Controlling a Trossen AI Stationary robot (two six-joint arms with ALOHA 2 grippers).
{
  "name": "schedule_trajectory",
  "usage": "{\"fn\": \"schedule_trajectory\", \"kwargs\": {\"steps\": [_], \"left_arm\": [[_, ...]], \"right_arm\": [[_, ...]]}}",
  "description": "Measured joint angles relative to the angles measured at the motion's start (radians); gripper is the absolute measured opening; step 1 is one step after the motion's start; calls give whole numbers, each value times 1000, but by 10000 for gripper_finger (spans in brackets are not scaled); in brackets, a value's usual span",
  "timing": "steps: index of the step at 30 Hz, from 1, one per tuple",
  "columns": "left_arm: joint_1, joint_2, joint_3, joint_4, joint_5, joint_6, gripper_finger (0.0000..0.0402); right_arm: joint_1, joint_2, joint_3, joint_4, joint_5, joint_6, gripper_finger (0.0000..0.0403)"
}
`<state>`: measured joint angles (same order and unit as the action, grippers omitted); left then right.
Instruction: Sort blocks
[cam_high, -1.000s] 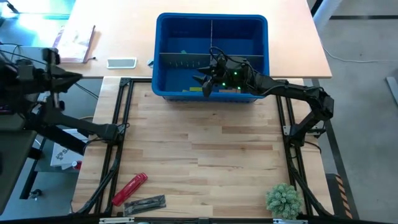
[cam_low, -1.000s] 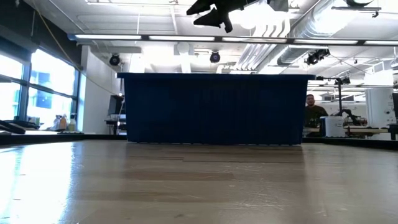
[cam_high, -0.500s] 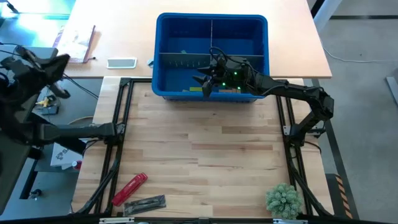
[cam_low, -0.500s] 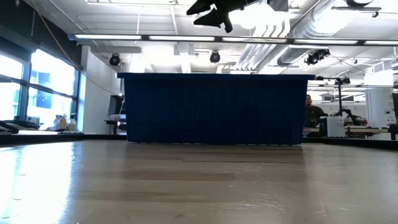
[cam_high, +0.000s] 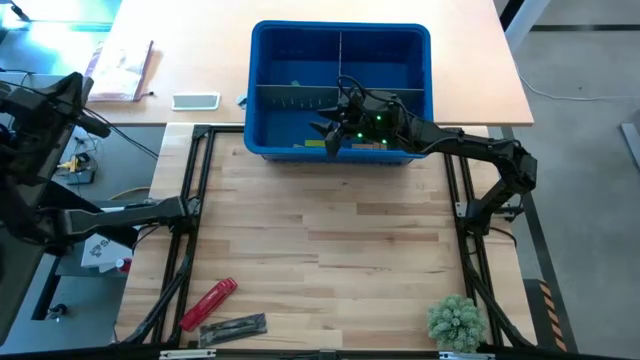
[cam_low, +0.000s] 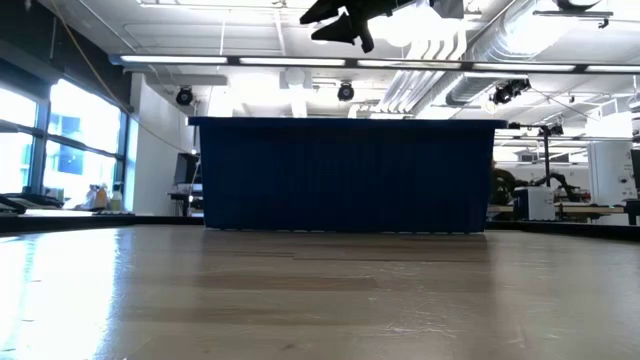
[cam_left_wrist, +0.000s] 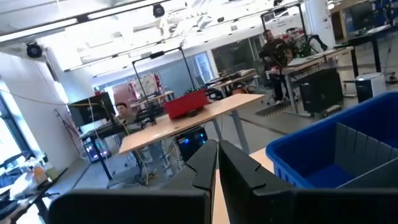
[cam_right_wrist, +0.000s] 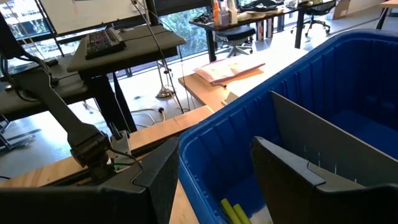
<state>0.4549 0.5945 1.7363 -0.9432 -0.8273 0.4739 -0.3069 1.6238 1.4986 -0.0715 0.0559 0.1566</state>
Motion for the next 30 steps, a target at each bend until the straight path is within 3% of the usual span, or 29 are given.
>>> {"fn": "schedule_trajectory", "kwargs": {"steps": [6, 12, 20, 24, 30], "left_arm": [[0, 0, 1, 14, -20, 107, 0], [2, -4, 5, 18, -29, 83, 0], [-27, -4, -50, 72, -340, 72, 0], [-72, -3, -107, 185, -469, 241, 0], [-111, 2, -147, 268, -411, 644, 0]], "right_arm": [[0, 0, 0, 0, 0, 0, 185], [0, 0, 0, 0, 0, 0, 185], [0, 0, 0, 0, 0, 0, 185], [0, 0, 0, 0, 0, 0, 185], [0, 0, 0, 0, 0, 0, 185]]}}
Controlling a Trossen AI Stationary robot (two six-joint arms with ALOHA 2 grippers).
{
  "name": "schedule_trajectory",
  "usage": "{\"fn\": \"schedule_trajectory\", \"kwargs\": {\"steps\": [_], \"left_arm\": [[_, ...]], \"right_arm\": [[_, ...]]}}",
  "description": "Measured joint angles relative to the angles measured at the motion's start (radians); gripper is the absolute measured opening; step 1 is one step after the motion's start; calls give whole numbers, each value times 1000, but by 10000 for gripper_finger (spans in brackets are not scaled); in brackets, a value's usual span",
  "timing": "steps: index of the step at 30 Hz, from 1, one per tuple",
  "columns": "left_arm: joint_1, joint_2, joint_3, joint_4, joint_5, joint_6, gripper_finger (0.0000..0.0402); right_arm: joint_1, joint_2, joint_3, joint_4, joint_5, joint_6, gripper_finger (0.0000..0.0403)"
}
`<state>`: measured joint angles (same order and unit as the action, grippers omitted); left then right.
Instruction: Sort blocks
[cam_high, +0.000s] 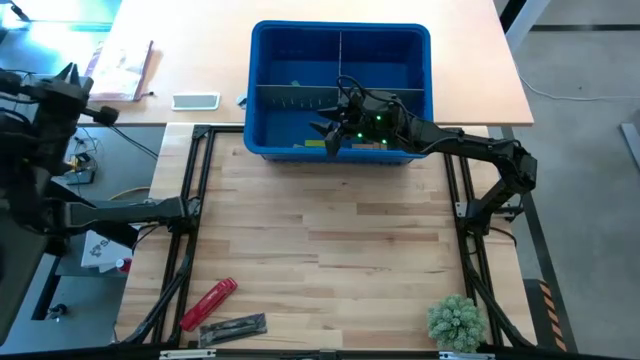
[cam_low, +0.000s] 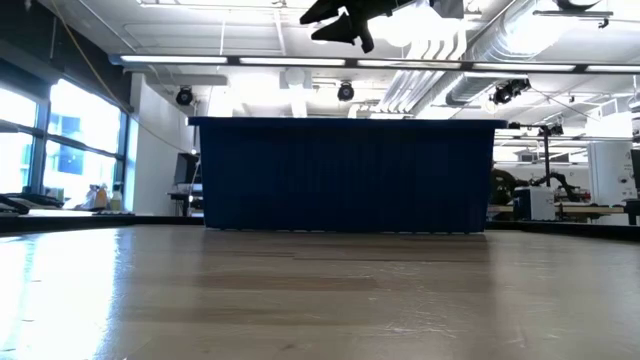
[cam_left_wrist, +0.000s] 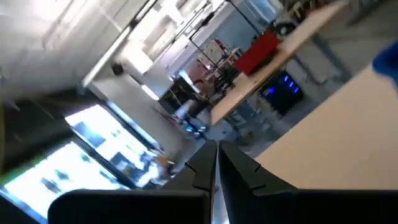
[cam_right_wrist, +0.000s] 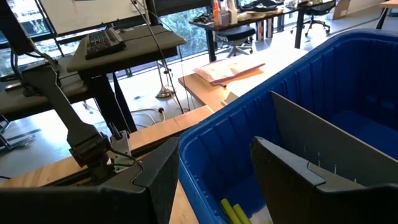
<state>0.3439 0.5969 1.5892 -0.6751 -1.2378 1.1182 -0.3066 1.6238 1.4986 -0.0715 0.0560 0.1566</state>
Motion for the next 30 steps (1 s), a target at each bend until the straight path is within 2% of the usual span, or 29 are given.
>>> {"fn": "schedule_trajectory", "kwargs": {"steps": [6, 10, 18, 20, 22, 26, 28, 30], "left_arm": [[78, 0, -42, 197, 5, 116, 0], [177, -1, -64, 255, 108, 116, 0], [477, 1, -200, 246, 315, -103, 0], [556, 1, -232, 235, 315, -158, 0], [620, 1, -258, 218, 271, -217, 0], [683, -2, -295, 219, 215, -294, 0], [694, -2, -302, 218, 227, -316, 0], [702, 10, -313, 224, 288, -349, 0]], "right_arm": [[0, 0, 0, 0, 0, 0, 185], [0, 0, 0, 0, 0, 0, 185], [0, 0, 0, 0, 0, 0, 185], [0, 0, 0, 0, 0, 0, 185], [0, 0, 0, 0, 0, 0, 185], [0, 0, 0, 0, 0, 0, 185], [0, 0, 0, 0, 0, 0, 185], [0, 0, 0, 0, 0, 0, 185]]}}
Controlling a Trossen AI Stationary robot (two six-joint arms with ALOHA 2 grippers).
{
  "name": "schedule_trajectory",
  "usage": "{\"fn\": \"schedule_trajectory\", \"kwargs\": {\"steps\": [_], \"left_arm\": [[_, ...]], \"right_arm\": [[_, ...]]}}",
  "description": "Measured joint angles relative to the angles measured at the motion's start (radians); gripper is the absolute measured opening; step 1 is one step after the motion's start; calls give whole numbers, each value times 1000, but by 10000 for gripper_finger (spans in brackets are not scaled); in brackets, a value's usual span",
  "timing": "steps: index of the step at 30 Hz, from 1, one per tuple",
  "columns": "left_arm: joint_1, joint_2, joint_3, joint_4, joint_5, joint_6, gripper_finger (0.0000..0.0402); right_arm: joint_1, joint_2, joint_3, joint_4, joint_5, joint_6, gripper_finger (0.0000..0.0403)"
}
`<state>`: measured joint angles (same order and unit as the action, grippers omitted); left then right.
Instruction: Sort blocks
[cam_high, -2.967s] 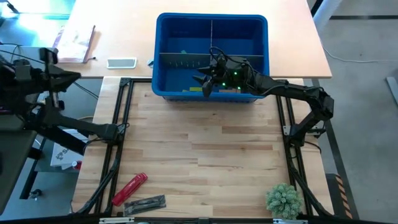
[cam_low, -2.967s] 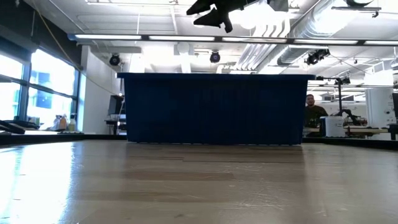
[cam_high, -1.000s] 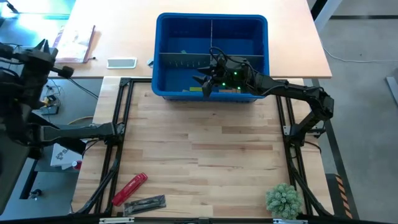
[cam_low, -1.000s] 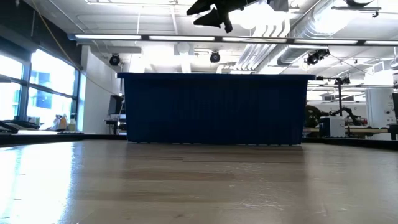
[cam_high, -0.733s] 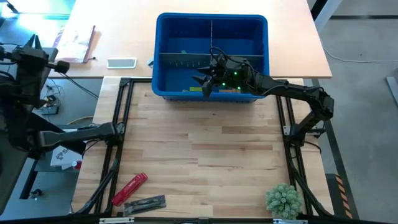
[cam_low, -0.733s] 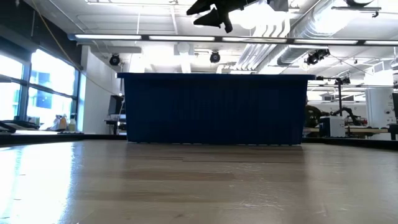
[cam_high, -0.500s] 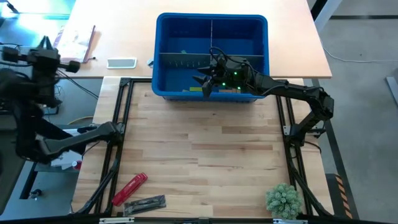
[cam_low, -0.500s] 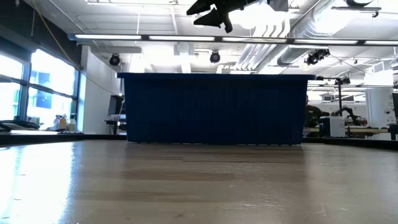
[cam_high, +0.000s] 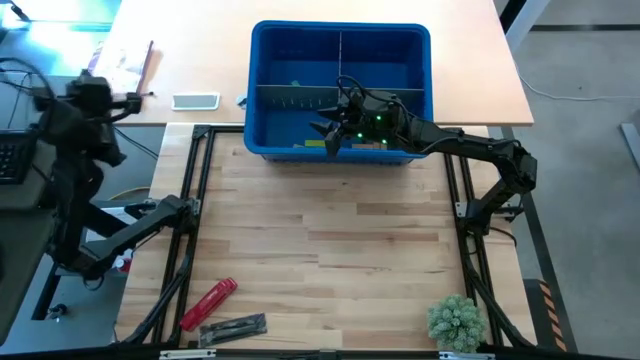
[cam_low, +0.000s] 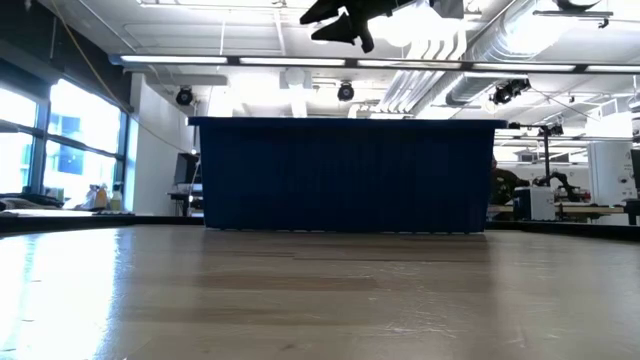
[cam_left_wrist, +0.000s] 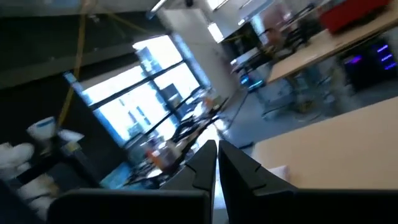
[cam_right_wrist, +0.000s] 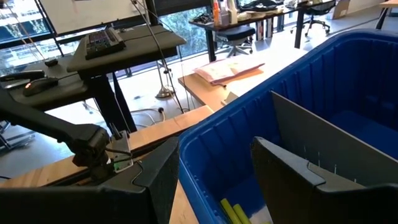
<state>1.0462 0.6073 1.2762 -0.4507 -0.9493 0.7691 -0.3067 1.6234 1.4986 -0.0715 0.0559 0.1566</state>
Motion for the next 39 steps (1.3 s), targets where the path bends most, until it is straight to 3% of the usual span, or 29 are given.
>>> {"fn": "schedule_trajectory", "kwargs": {"steps": [5, 12, 23, 35, 39], "left_arm": [[56, 51, -61, -4, 21, -46, 0], [258, 53, -154, -28, 51, -148, 0], [528, 73, -301, -23, 118, -123, 0], [731, 167, -313, -35, 129, -47, 0], [816, 198, -315, -106, 257, -18, 0]], "right_arm": [[0, 0, 0, 0, 0, 0, 185], [0, 0, 0, 0, 0, 0, 185], [0, 0, 0, 0, 0, 0, 185], [0, 0, 0, 0, 0, 0, 185], [0, 0, 0, 0, 0, 0, 185]]}}
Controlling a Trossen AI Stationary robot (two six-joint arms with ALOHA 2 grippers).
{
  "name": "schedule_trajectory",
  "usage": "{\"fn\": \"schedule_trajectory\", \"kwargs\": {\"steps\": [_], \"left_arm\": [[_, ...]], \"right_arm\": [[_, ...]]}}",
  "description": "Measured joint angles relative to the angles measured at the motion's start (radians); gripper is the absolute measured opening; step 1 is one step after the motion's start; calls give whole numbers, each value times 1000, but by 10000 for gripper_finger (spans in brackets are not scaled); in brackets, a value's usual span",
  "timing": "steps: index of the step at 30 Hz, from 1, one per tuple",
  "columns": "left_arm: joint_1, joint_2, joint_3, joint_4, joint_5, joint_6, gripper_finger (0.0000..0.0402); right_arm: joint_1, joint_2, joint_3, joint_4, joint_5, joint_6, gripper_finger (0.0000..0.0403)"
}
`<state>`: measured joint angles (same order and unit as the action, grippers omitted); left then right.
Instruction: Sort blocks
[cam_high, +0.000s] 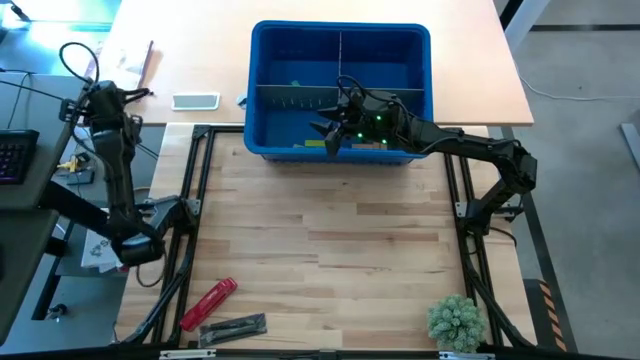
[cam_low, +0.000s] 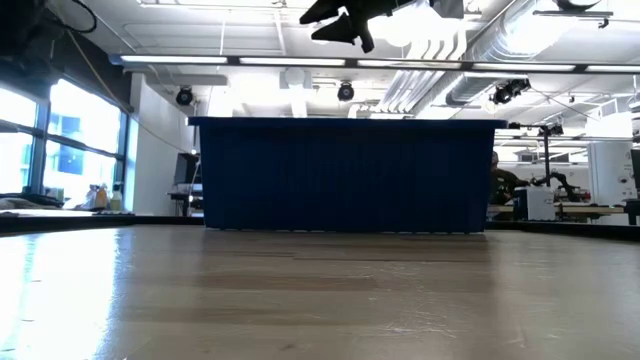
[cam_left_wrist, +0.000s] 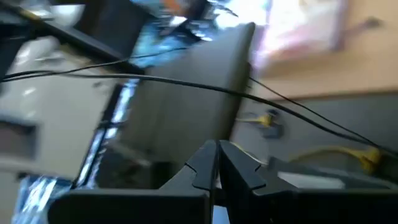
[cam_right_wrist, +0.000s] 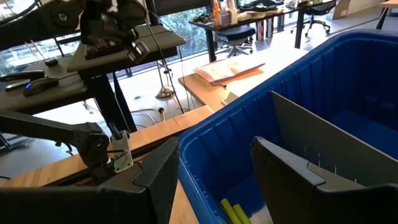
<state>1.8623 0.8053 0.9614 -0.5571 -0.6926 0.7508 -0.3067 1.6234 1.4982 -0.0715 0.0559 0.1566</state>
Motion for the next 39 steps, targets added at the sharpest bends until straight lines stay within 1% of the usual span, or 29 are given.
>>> {"fn": "schedule_trajectory", "kwargs": {"steps": [1, 3, 6, 8, 11, 12, 18, 22, 24, 26, 29, 35, 39], "left_arm": [[29, -2, 0, -13, 38, 8, 0], [83, -14, 1, -4, 91, -30, 0], [145, -48, 1, -4, 196, -183, 0], [185, -58, 1, 25, 282, -276, 0], [212, -42, 3, 81, 421, -266, 0], [212, -30, 3, 93, 442, -256, 0], [214, 95, 8, 190, 456, -268, 0], [207, 205, 7, 230, 544, -274, 0], [198, 254, 7, 270, 553, -247, 0], [187, 302, 7, 307, 553, -187, 0], [170, 366, 7, 353, 576, -33, 0], [135, 480, 7, 427, 499, 264, 0], [127, 555, 7, 520, 472, 367, 0]], "right_arm": [[0, 0, 0, 0, 0, 0, 185], [0, 0, 0, 0, 0, 0, 185], [0, 0, 0, -1, 0, -5, 185], [0, 0, 0, 0, 0, -8, 185], [0, 0, 0, -1, 0, -8, 185], [0, 0, 0, -1, 0, -8, 185], [0, 0, 0, -2, 0, -8, 185], [0, 0, 0, -2, 0, -7, 185], [0, 0, 0, -2, 0, 6, 185], [0, 0, 0, -2, 0, 34, 185], [2, 0, 0, -3, 0, 79, 185], [2, 0, 0, -3, 0, 169, 185], [2, 0, 0, -2, 0, 179, 185]]}}
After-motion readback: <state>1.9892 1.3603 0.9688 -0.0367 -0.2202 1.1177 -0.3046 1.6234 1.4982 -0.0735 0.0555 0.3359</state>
